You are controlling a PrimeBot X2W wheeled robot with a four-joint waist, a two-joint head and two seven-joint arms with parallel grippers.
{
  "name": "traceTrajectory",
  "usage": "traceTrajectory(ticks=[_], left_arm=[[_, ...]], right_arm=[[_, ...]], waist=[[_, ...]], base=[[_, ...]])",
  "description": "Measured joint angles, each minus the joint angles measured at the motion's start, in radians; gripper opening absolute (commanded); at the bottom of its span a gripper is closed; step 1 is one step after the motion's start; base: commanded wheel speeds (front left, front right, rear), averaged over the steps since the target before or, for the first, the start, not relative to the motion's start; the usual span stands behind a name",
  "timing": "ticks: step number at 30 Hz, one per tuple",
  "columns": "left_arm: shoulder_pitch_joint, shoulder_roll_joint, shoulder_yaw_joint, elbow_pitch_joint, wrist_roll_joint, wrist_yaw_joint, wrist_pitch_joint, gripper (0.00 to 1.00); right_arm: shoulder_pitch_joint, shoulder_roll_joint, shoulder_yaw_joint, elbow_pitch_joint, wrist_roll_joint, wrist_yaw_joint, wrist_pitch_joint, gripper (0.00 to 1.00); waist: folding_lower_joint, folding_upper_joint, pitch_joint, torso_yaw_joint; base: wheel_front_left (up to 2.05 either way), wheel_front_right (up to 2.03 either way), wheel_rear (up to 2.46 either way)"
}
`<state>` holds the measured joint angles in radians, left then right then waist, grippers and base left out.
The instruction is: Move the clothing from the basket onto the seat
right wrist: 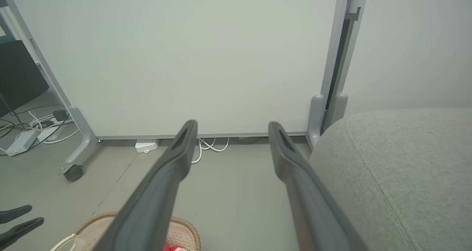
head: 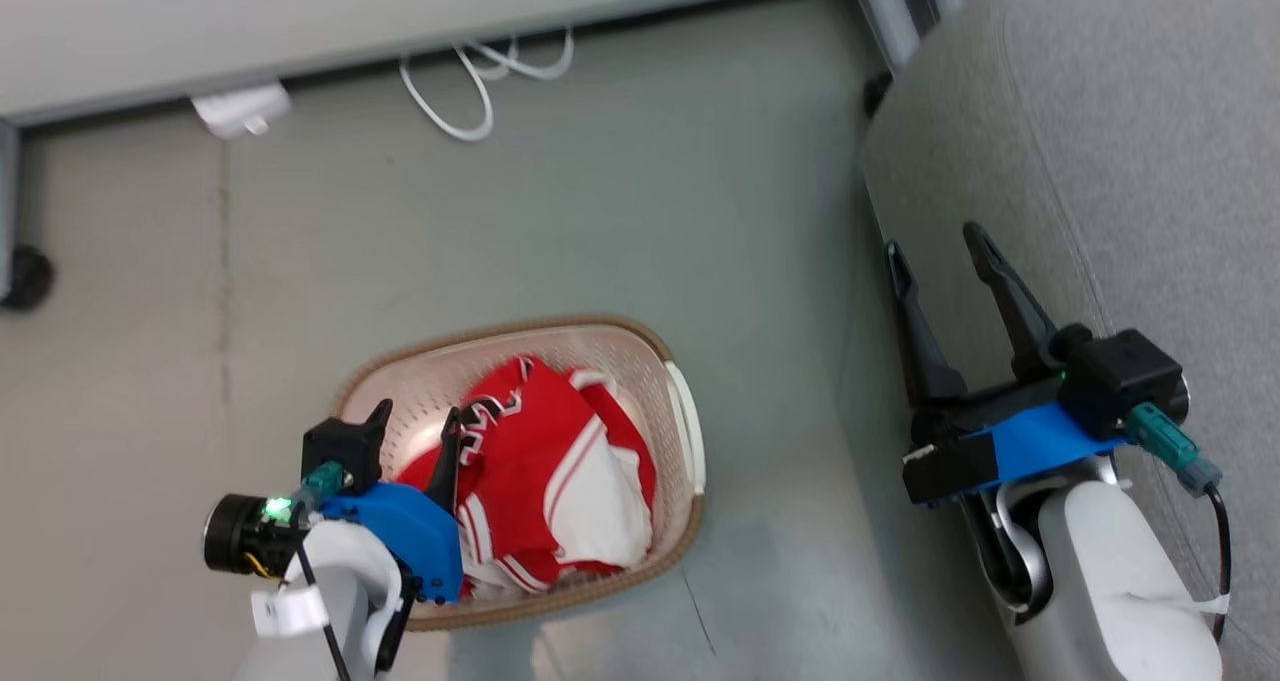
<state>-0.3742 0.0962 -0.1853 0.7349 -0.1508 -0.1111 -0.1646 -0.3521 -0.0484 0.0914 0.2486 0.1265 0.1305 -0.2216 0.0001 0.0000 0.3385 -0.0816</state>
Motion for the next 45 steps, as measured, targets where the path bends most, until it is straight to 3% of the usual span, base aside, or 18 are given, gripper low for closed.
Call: traceTrajectory(ticks=[13, 25, 26, 27, 34, 40, 45], left_arm=[[-0.212, 0.085, -0.057, 0.226, -0.030, -0.011, 0.155, 1.00], [-0.305, 0.155, -0.058, 0.332, -0.006, 0.097, 0.228, 1.00], [-0.308, 0.155, -0.059, 0.339, -0.006, 0.099, 0.237, 0.68], [-0.310, 0.154, -0.060, 0.345, -0.008, 0.099, 0.244, 0.00], [-0.318, 0.129, -0.067, 0.361, -0.028, 0.076, 0.254, 0.00], [-0.339, 0.146, -0.080, 0.374, -0.043, 0.032, 0.233, 0.00], [-0.329, 0.099, -0.084, 0.416, -0.076, 0.007, 0.175, 0.00]], right_arm=[[-0.083, -0.002, 0.099, -0.032, 0.107, 0.000, -0.038, 1.00], [-0.086, -0.002, 0.165, -0.077, 0.167, 0.000, -0.040, 1.00], [-0.086, -0.002, 0.168, -0.078, 0.168, 0.000, -0.040, 1.00], [-0.086, -0.002, 0.169, -0.078, 0.169, 0.000, -0.040, 1.00], [-0.086, -0.002, 0.165, -0.078, 0.164, 0.000, -0.040, 1.00], [-0.086, -0.002, 0.159, -0.071, 0.152, 0.000, -0.040, 1.00], [-0.086, -0.001, 0.158, -0.024, 0.136, 0.000, -0.040, 1.00]], waist=[[0.0001, -0.0001, 0.323, -0.170], [0.0000, 0.0000, 0.482, -0.304], [0.0000, 0.0000, 0.486, -0.307], [0.0000, 0.0000, 0.487, -0.308], [-0.0001, 0.0000, 0.477, -0.296], [0.0000, 0.0000, 0.462, -0.280], [-0.0001, 0.0000, 0.395, -0.261]], base=[[0.00, 0.00, 0.00], [0.00, 0.00, 0.00], [0.00, 0.00, 0.00], [0.00, 0.00, 0.00], [0.00, 0.00, 0.00], [0.00, 0.00, 0.00], [0.00, 0.00, 0.00]])
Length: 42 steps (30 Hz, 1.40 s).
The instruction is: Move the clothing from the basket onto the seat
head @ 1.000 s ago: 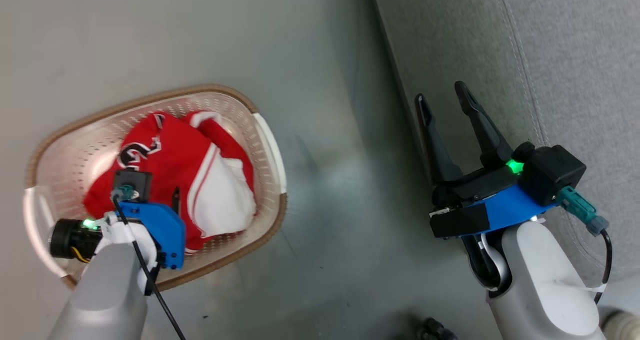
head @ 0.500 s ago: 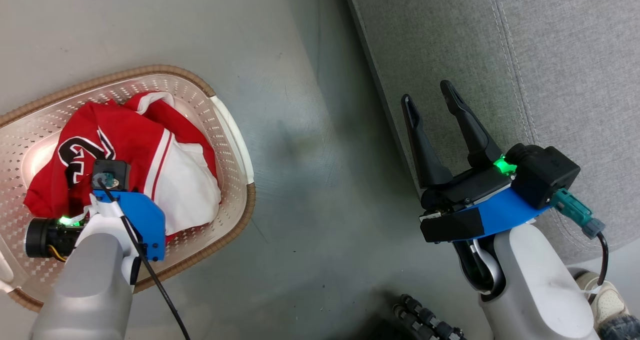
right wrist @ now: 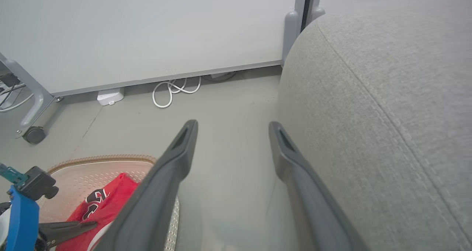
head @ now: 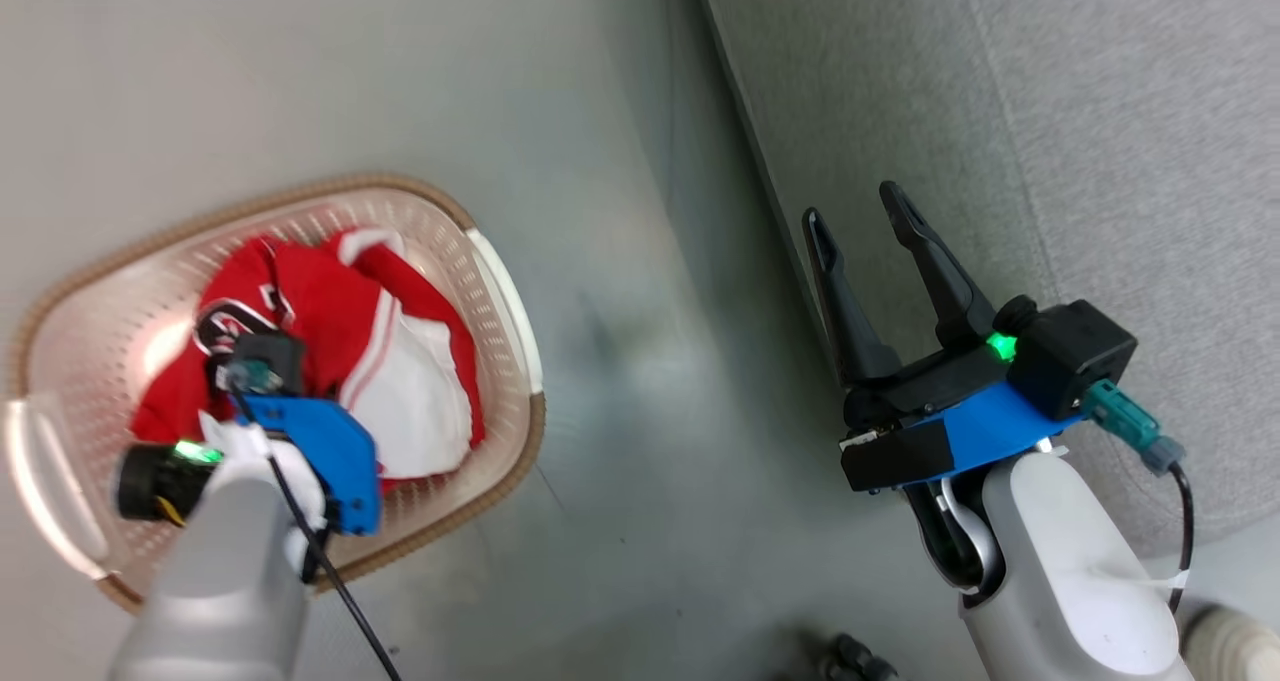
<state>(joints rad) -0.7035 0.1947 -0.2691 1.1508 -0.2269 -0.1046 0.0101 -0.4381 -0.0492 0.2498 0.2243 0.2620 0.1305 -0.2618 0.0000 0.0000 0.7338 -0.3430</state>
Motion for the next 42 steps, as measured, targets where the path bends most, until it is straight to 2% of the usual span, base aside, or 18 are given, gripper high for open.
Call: traceTrajectory(ticks=[5, 11, 18, 24, 29, 32, 35, 42], left_arm=[[0.023, -0.063, -0.029, 0.016, -0.022, -0.019, -0.082, 0.00], [0.044, -0.133, -0.106, -0.020, -0.054, -0.020, -0.181, 0.00], [0.038, -0.142, -0.271, -0.209, -0.196, -0.020, -0.200, 0.00], [-0.035, -0.144, -0.413, -0.365, -0.289, -0.021, -0.153, 0.00], [-0.111, -0.144, -0.465, -0.449, -0.351, -0.021, -0.108, 0.00], [-0.137, -0.144, -0.491, -0.479, -0.384, -0.004, -0.093, 0.00], [-0.147, -0.144, -0.517, -0.486, -0.405, 0.017, -0.089, 0.00], [-0.147, -0.144, -0.573, -0.494, -0.449, 0.035, -0.088, 0.00]], right_arm=[[0.018, 0.001, -0.021, 0.055, -0.033, 0.000, -0.001, 1.00], [0.083, 0.001, -0.050, 0.121, -0.062, 0.000, 0.001, 1.00], [0.151, 0.001, -0.063, 0.146, -0.060, 0.000, 0.025, 1.00], [0.219, 0.001, -0.085, 0.146, -0.060, 0.000, 0.058, 1.00], [0.244, 0.000, -0.088, 0.124, -0.060, 0.000, 0.076, 1.00], [0.248, 0.000, -0.068, 0.106, -0.058, 0.000, 0.086, 1.00], [0.253, 0.000, -0.020, 0.086, -0.038, 0.000, 0.102, 1.00], [0.237, 0.001, 0.110, 0.055, 0.047, 0.000, 0.166, 1.00]], waist=[[0.0000, 0.0000, -0.119, 0.029], [-0.0002, 0.0001, -0.299, 0.083], [-0.0003, 0.0001, -0.504, 0.154], [-0.0004, 0.0001, -0.664, 0.219], [-0.0004, 0.0001, -0.736, 0.258], [-0.0004, 0.0001, -0.761, 0.273], [-0.0003, 0.0001, -0.772, 0.277], [-0.0002, 0.0001, -0.772, 0.273]], base=[[0.00, 0.00, 0.00], [0.00, 0.00, 0.00], [0.00, 0.00, 0.00], [0.00, 0.00, 0.00], [0.00, 0.00, 0.00], [0.00, 0.00, 0.00], [0.00, 0.00, 0.00], [0.00, 0.00, 0.00]])
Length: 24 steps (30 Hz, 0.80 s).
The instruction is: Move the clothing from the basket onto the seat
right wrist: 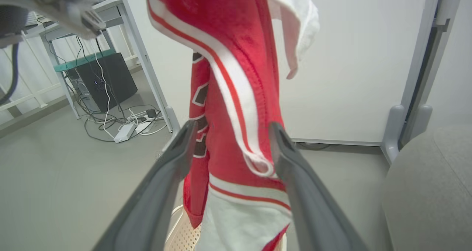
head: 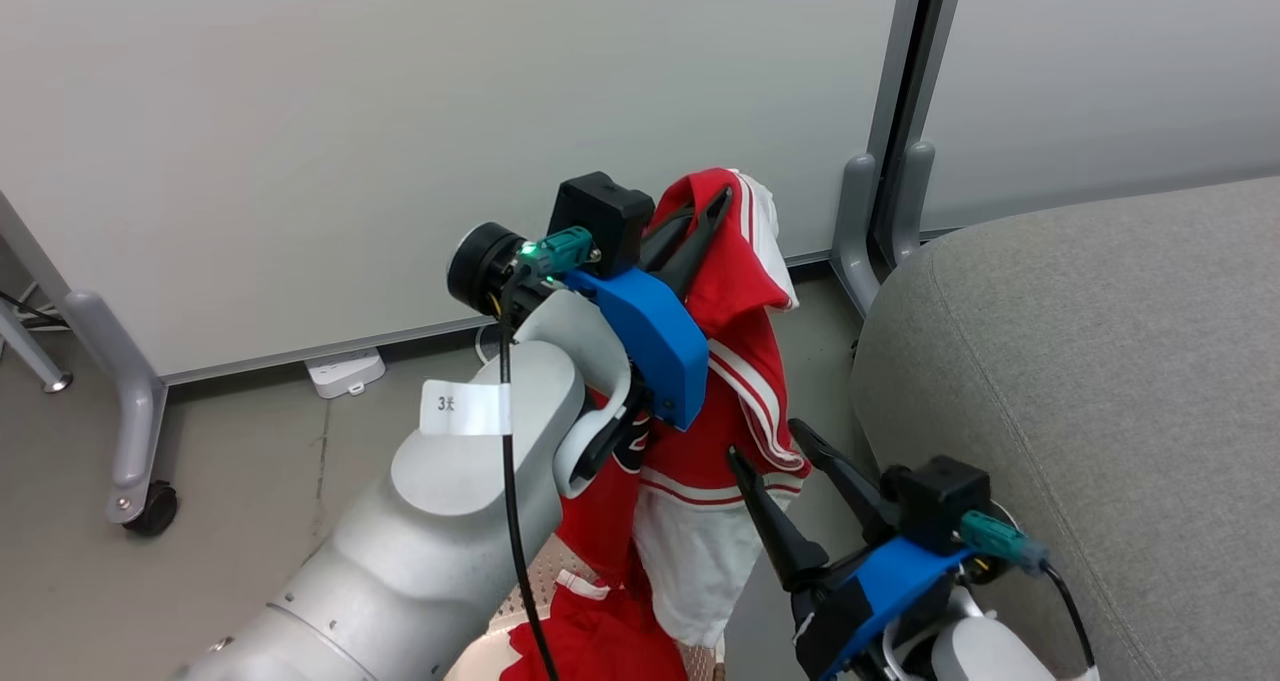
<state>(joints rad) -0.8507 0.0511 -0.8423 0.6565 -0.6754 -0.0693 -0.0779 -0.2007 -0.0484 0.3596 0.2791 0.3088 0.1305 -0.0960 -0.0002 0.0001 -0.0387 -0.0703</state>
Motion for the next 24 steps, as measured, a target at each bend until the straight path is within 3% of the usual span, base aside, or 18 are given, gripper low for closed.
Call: traceTrajectory(ticks=[12, 20, 21, 24], left_arm=[[-0.004, -0.001, -0.087, -0.006, -0.069, 0.016, -0.009, 0.00], [-0.012, -0.001, -0.142, -0.019, -0.123, 0.017, -0.018, 0.00], [-0.012, -0.001, -0.149, -0.020, -0.129, 0.017, -0.020, 0.00], [-0.018, -0.001, -0.167, -0.022, -0.145, 0.025, -0.030, 0.00]], right_arm=[[-0.168, -0.001, -0.054, 0.158, -0.072, 0.000, 0.129, 1.00], [-0.299, 0.000, 0.038, 0.318, -0.054, 0.000, 0.138, 1.00], [-0.309, 0.000, 0.046, 0.334, -0.053, 0.000, 0.130, 0.00], [-0.323, 0.000, 0.062, 0.370, -0.032, 0.000, 0.101, 0.00]], waist=[[0.0002, 0.0000, 0.003, 0.010], [0.0002, 0.0000, 0.000, 0.015], [0.0003, 0.0000, 0.000, 0.017], [0.0003, 0.0000, -0.003, 0.022]], base=[[0.00, 0.00, 0.00], [0.00, 0.00, 0.00], [0.00, 0.00, 0.00], [0.00, 0.00, 0.00]])
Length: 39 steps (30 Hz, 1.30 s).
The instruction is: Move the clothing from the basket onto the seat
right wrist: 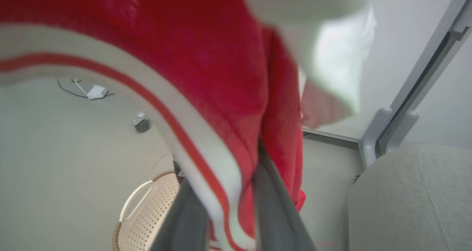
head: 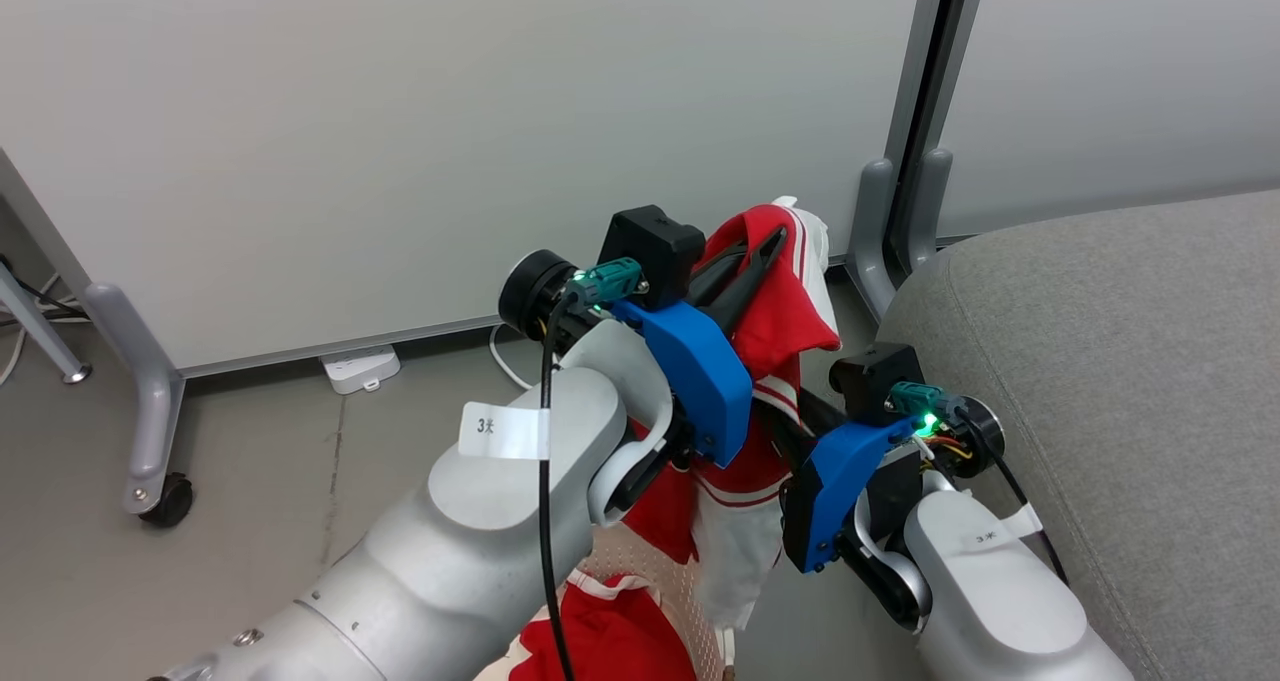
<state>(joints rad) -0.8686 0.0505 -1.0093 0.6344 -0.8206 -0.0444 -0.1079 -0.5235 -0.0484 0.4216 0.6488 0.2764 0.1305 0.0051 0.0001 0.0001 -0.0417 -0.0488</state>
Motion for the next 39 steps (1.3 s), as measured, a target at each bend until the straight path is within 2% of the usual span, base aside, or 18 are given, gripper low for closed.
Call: traceTrajectory(ticks=[8, 37, 38, 39], left_arm=[[-0.017, 0.000, -0.023, 0.021, -0.028, 0.009, -0.017, 0.00], [-0.053, 0.000, -0.091, 0.086, -0.114, 0.008, -0.053, 0.00], [-0.054, 0.000, -0.091, 0.087, -0.115, 0.009, -0.063, 0.28], [-0.054, 0.000, -0.090, 0.087, -0.118, 0.010, -0.073, 0.87]], right_arm=[[-0.024, 0.000, 0.033, 0.049, 0.052, 0.000, -0.051, 0.00], [-0.068, 0.000, 0.065, 0.132, 0.067, 0.000, -0.105, 0.00], [-0.068, 0.000, 0.065, 0.132, 0.067, 0.000, -0.105, 0.00], [-0.068, 0.000, 0.066, 0.132, 0.068, 0.000, -0.105, 0.00]], waist=[[0.0000, -0.0001, 0.006, -0.001], [0.0000, 0.0000, 0.013, -0.014], [0.0000, 0.0000, 0.014, -0.014], [0.0000, 0.0000, 0.015, -0.015]], base=[[0.00, 0.00, 0.00], [0.00, 0.00, 0.00], [0.00, 0.00, 0.00], [0.00, 0.00, 0.00]])
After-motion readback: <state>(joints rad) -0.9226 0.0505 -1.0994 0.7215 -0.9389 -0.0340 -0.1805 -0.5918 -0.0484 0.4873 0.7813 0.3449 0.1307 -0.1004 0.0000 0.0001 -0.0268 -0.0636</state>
